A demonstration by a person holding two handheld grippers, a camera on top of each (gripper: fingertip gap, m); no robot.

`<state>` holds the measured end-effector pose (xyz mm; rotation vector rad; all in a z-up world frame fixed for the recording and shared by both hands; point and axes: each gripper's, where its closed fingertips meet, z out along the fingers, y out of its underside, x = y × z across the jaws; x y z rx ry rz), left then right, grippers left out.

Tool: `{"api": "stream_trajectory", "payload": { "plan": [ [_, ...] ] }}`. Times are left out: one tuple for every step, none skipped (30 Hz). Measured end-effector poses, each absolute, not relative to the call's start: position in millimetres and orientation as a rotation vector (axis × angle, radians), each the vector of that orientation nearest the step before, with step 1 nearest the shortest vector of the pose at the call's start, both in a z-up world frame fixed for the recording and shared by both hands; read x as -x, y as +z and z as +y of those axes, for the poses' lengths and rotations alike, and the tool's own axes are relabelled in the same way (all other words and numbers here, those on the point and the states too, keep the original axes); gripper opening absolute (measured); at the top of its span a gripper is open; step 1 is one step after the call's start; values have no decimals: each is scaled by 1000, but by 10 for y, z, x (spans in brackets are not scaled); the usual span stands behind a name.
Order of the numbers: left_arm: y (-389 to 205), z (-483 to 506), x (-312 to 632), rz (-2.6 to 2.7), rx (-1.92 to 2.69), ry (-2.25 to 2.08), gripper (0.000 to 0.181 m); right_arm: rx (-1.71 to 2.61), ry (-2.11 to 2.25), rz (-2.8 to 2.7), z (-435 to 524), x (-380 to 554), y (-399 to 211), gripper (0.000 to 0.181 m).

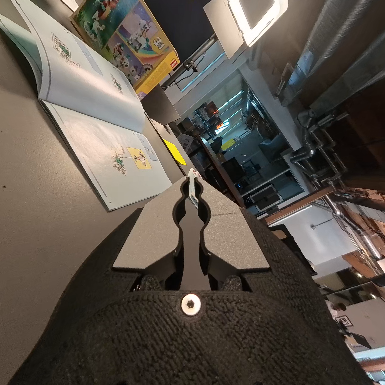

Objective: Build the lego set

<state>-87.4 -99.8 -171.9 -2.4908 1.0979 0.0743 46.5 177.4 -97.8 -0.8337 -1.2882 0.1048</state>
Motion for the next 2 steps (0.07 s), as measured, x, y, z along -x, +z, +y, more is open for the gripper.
{"api": "stream_trajectory", "payload": {
  "plan": [
    [-1699,-986,856,1058,2484,61,28,834,105,-1288,1773,-465,-978,3],
    [-1682,-975,839,1010,2484,45,27,834,105,-1289,1773,-465,-979,3]
  ]
}}
